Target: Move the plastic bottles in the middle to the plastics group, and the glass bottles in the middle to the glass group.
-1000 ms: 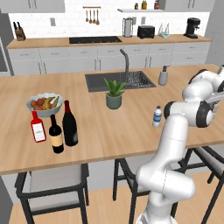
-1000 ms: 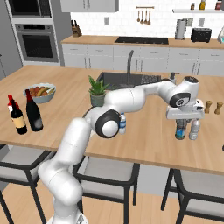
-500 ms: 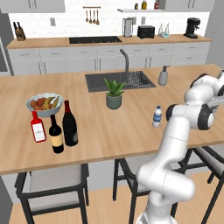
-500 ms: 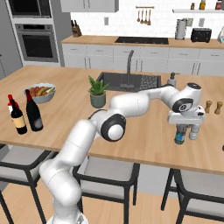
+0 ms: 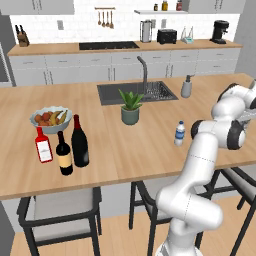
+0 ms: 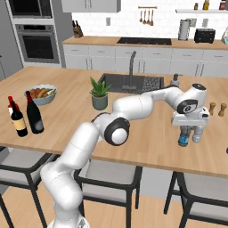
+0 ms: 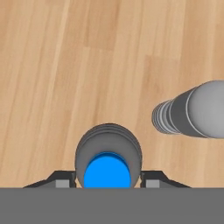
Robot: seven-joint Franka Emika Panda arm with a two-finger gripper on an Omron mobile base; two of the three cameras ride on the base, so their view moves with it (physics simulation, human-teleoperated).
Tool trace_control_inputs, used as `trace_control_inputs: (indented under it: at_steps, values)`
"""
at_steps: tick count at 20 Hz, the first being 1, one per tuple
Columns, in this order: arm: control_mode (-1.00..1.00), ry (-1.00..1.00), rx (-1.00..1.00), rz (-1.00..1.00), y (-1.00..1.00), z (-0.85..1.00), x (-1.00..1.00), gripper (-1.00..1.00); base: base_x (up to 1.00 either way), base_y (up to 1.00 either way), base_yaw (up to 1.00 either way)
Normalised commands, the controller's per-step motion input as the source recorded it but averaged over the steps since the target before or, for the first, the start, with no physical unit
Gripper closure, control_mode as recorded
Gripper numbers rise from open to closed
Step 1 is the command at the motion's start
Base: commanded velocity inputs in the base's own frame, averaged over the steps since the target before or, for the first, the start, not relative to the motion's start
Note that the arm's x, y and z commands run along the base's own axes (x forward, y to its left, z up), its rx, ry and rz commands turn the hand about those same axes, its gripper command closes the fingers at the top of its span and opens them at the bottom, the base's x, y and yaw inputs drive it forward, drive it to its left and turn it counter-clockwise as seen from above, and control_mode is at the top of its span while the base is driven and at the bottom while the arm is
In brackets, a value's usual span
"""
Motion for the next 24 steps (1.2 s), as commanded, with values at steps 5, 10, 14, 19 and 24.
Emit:
trace_control_inputs:
  at_steps: [5,10,14,19,24]
  values:
    - [-1.0,0.0,0.0,0.0,0.0,0.0,0.0,-1.0,0.0,0.0,0.0]
    - [-1.0,0.0,0.0,0.0,0.0,0.0,0.0,-1.0,0.0,0.0,0.0]
    - [-1.0,0.0,0.0,0.0,0.01,0.11,-0.12,-1.0,0.0,0.0,0.0]
    - [-1.0,-0.04,0.0,-0.05,0.34,0.21,-0.74,-1.0,0.0,0.0,0.0]
    - [-1.0,-0.09,-0.01,-0.06,0.71,0.24,-0.91,-1.0,0.0,0.0,0.0]
